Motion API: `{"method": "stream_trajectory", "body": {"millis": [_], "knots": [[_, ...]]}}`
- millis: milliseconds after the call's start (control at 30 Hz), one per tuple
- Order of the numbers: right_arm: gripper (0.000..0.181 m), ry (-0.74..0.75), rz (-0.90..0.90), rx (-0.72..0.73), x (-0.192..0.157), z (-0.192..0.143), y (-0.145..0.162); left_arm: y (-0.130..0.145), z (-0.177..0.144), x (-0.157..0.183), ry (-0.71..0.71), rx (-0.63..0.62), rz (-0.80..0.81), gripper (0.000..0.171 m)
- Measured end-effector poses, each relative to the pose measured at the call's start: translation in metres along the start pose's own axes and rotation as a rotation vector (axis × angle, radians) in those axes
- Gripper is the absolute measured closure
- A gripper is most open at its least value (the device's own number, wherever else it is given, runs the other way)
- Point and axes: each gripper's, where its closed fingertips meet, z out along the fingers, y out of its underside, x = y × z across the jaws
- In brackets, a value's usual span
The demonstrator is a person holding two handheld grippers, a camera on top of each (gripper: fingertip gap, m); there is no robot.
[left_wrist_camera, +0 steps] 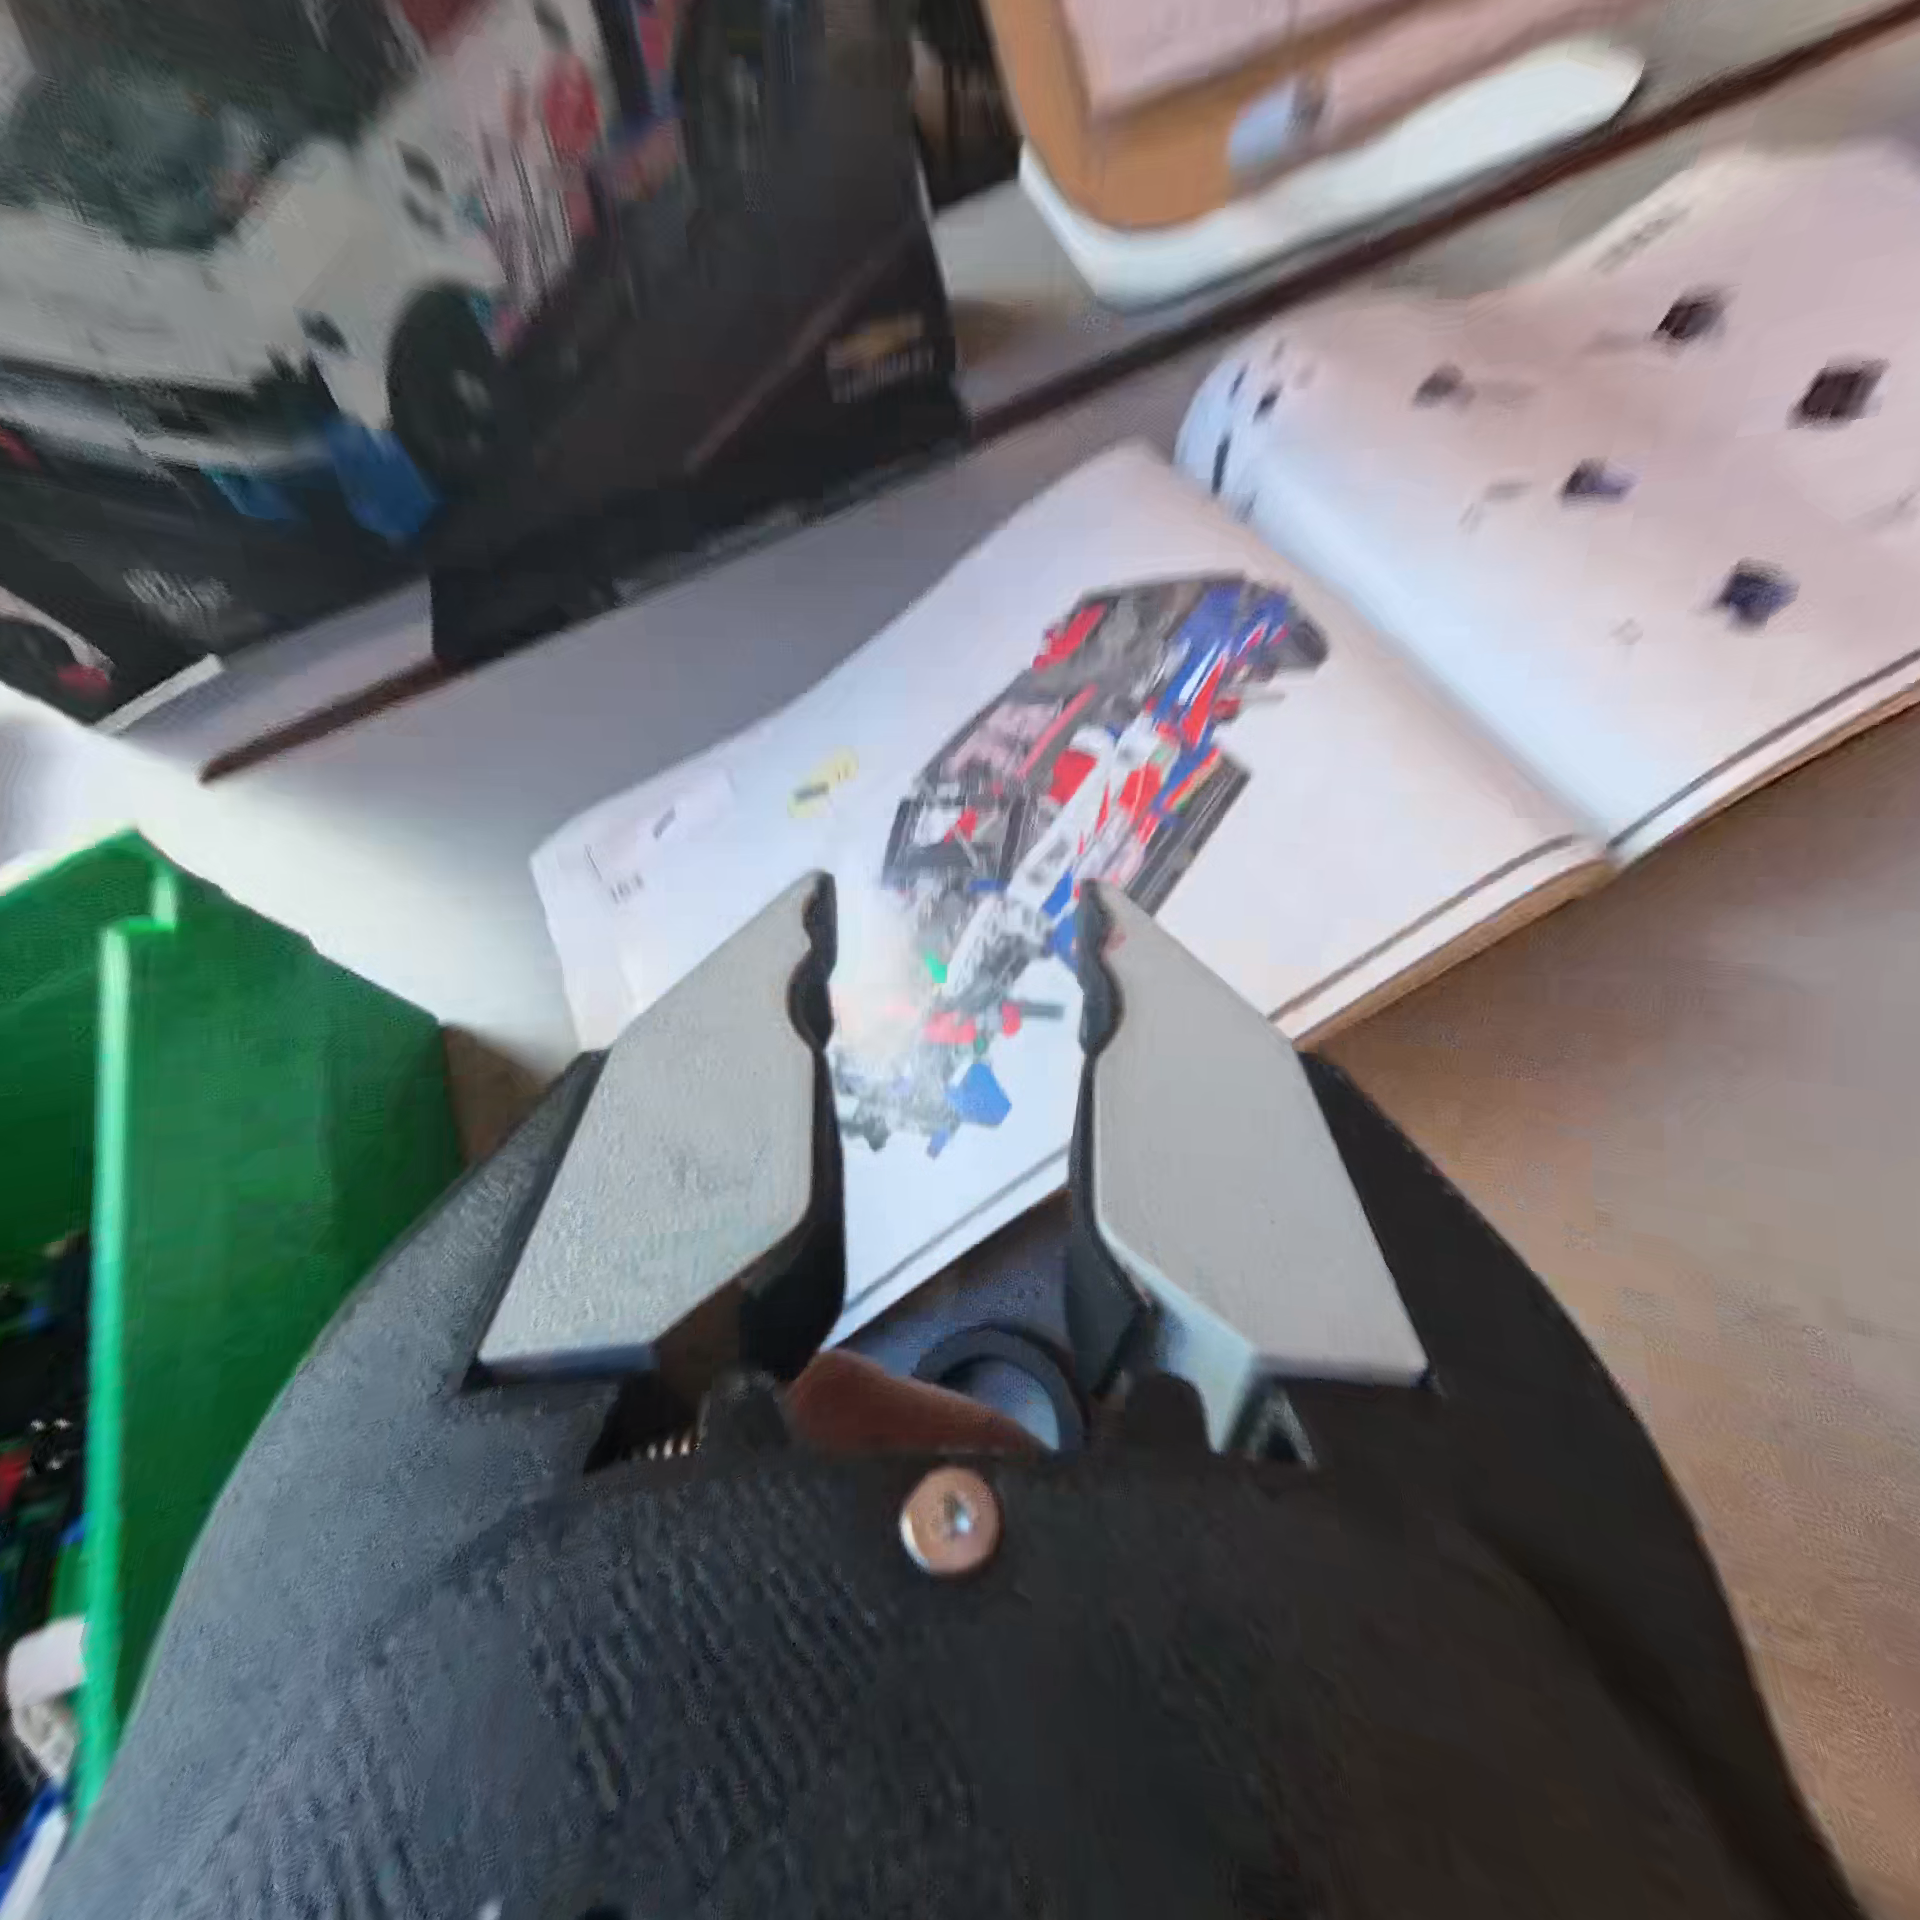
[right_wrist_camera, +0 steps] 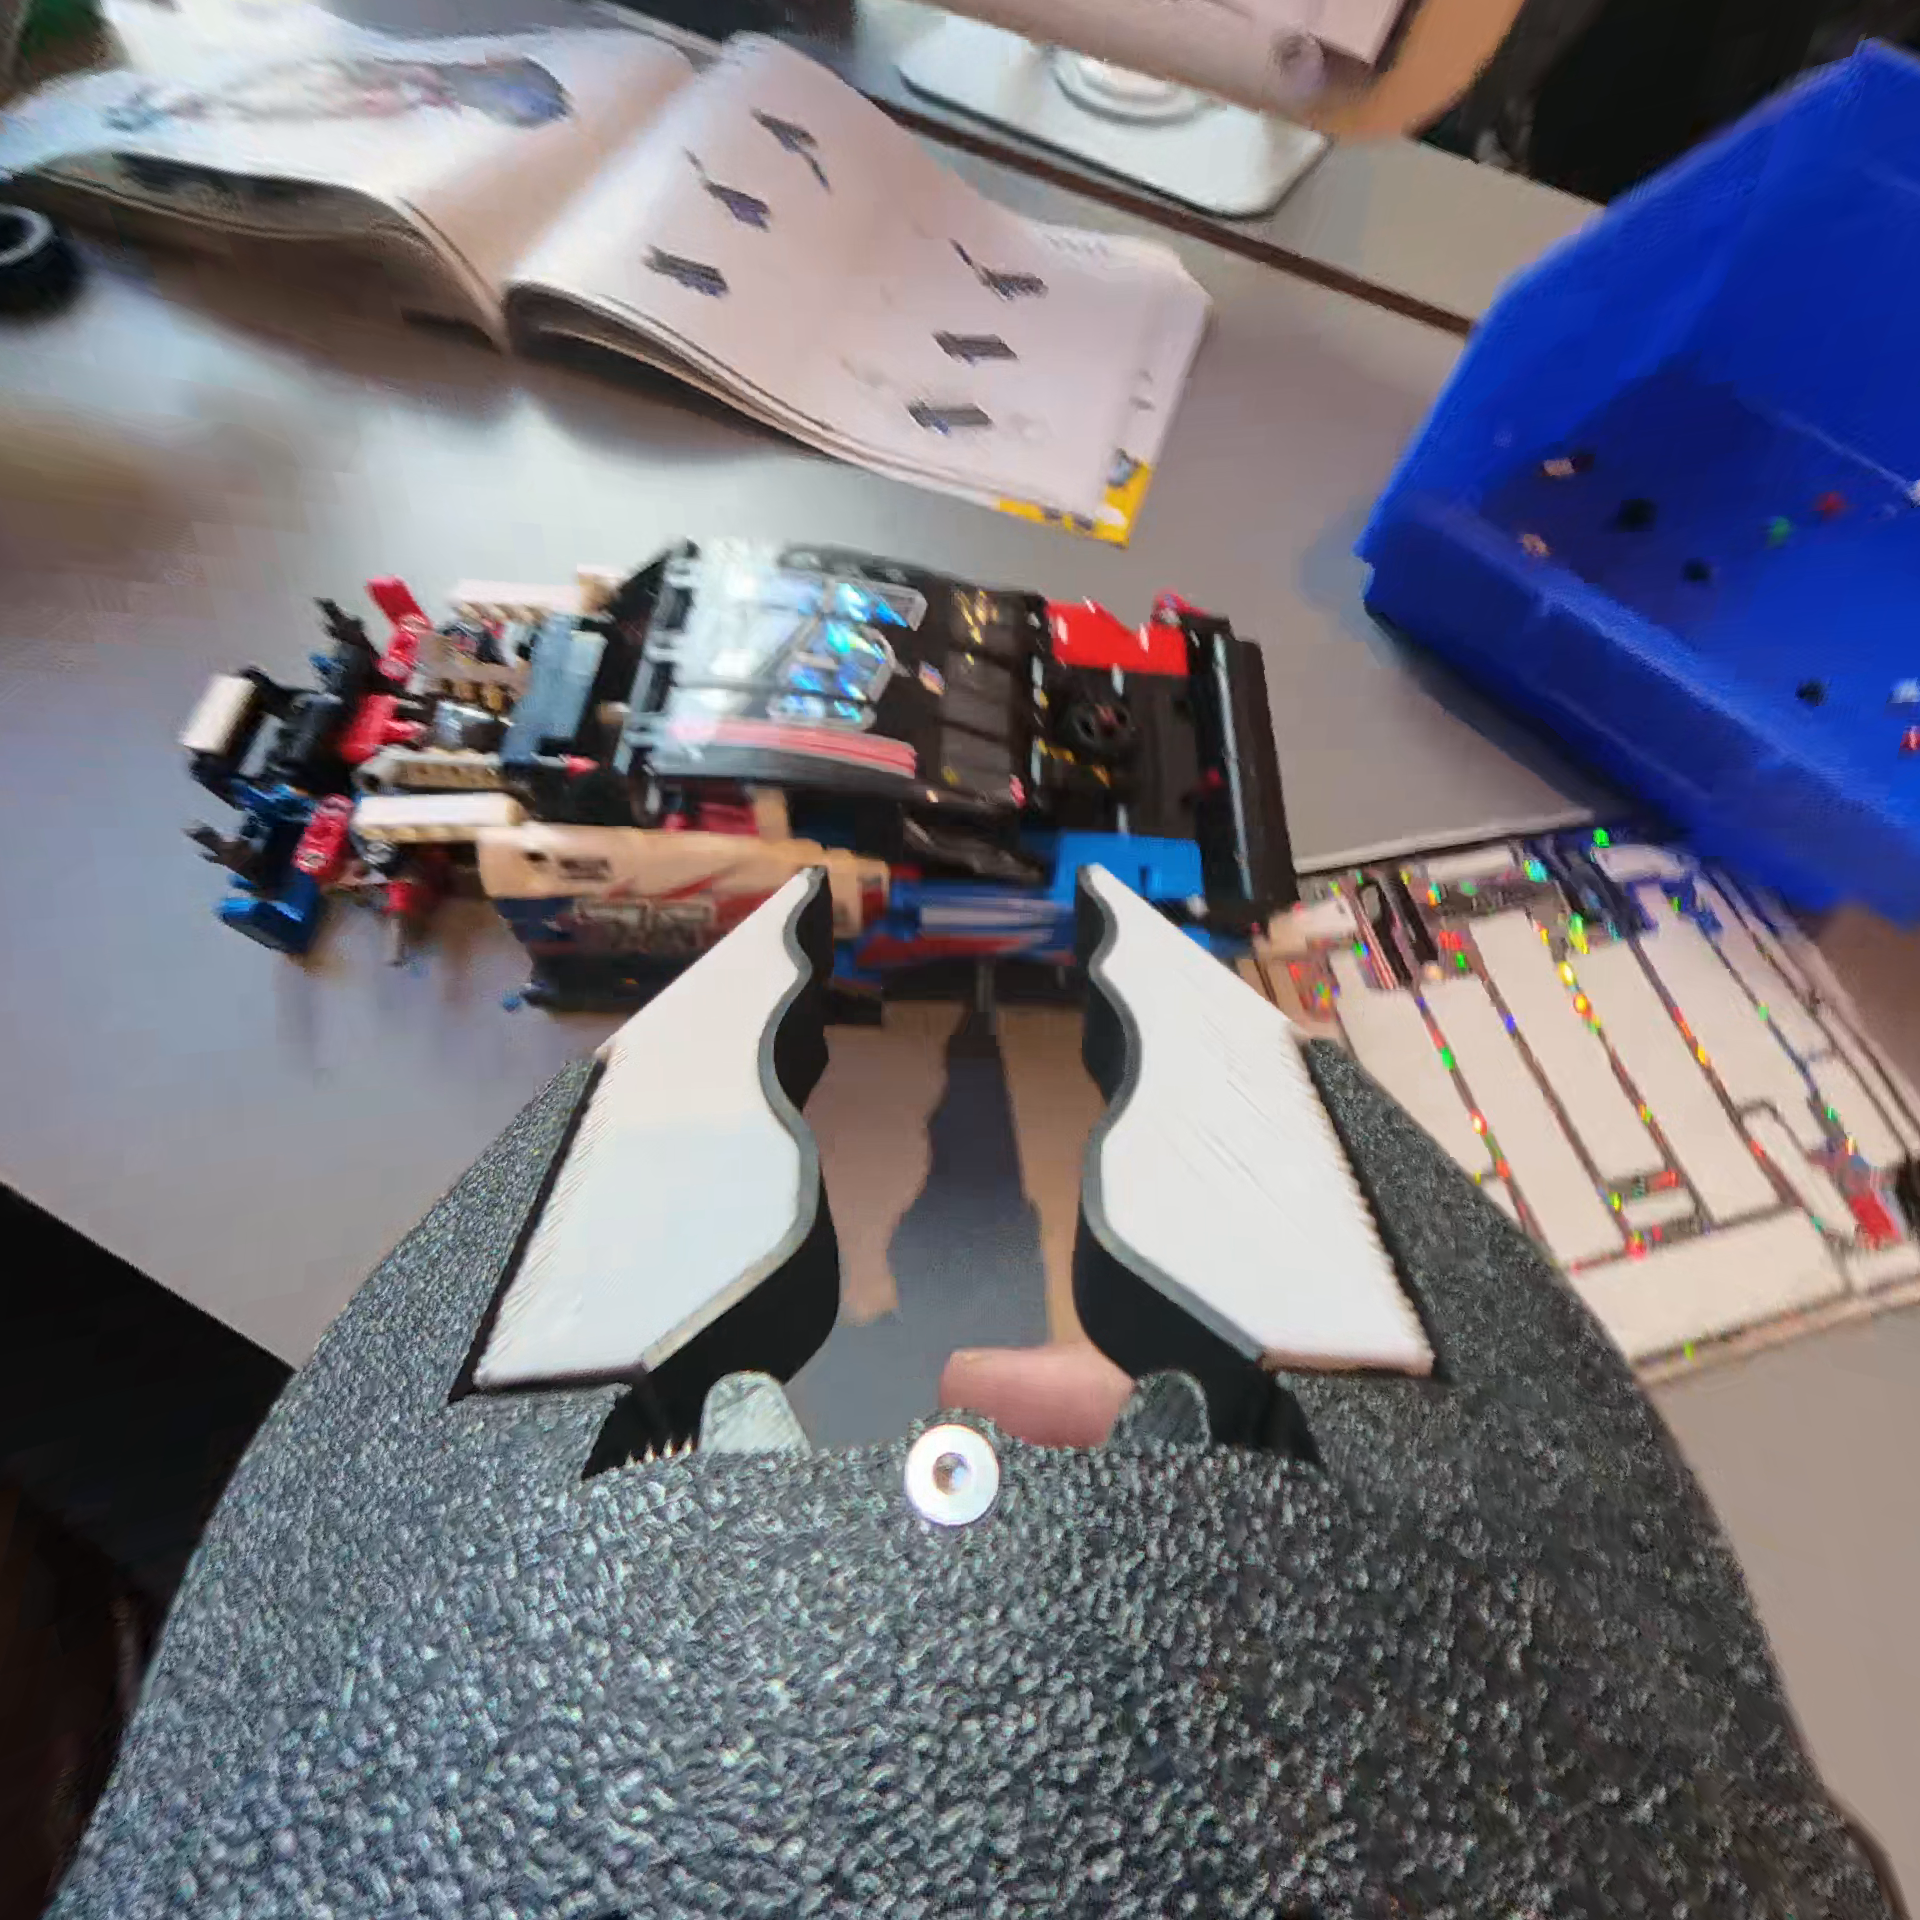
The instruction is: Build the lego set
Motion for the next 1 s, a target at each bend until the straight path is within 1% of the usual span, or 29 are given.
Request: {"method": "stream_trajectory", "body": {"millis": [67,100,133,167,233,300,367,400,433,467,533,600,633,767,833,900,1000], "knots": [[0.135,0.049,0.046,0.008,0.015,-0.003,0.018,0.047,0.032,-0.01,-0.048,-0.157,-0.008,0.138],[0.136,0.095,0.062,0.021,0.025,-0.005,0.022,0.066,0.041,-0.015,-0.067,-0.253,-0.012,0.142],[0.138,0.142,0.078,0.042,0.035,-0.007,0.025,0.066,0.042,-0.016,-0.059,-0.286,-0.06,0.148],[0.139,0.176,0.1,0.066,0.044,-0.008,0.025,0.059,0.041,-0.02,-0.077,-0.272,-0.072,0.15],[0.14,0.218,0.135,0.087,0.057,-0.008,0.028,0.054,0.038,-0.029,-0.16,-0.254,-0.022,0.17],[0.14,0.25,0.144,0.068,0.068,-0.003,0.034,0.058,0.037,-0.03,-0.185,-0.248,0.007,0.17],[0.14,0.281,0.144,0.066,0.077,0.004,0.037,0.052,0.028,-0.035,-0.214,-0.197,0.016,0.164],[0.14,0.296,0.143,0.073,0.08,0.007,0.038,0.039,0.019,-0.043,-0.254,-0.122,0.005,0.164],[0.14,0.301,0.148,0.086,0.082,0.011,0.038,0.021,0.009,-0.053,-0.293,-0.015,-0.036,0.166],[0.14,0.296,0.164,0.103,0.082,0.015,0.039,0.007,0.0,-0.06,-0.303,0.074,-0.105,0.169],[0.14,0.281,0.184,0.111,0.081,0.02,0.04,-0.01,-0.013,-0.066,-0.259,0.198,-0.243,0.17],[0.141,0.292,0.17,0.152,0.083,0.018,0.033,-0.023,-0.022,-0.067,-0.222,0.295,-0.294,0.17],[0.142,0.298,0.164,0.155,0.083,0.019,0.033,-0.026,-0.024,-0.065,-0.221,0.31,-0.28,0.168],[0.143,0.297,0.139,0.127,0.081,0.026,0.033,-0.028,-0.02,-0.044,-0.202,0.299,-0.157,0.163],[0.144,0.307,0.127,0.131,0.081,0.026,0.031,-0.026,-0.015,-0.033,-0.198,0.286,-0.096,0.165],[0.144,0.308,0.118,0.154,0.08,0.024,0.028,-0.022,-0.011,-0.026,-0.214,0.262,-0.041,0.167],[0.144,0.319,0.139,0.23,0.083,0.013,0.021,-0.019,-0.006,-0.016,-0.207,0.251,0.003,0.168]]}}
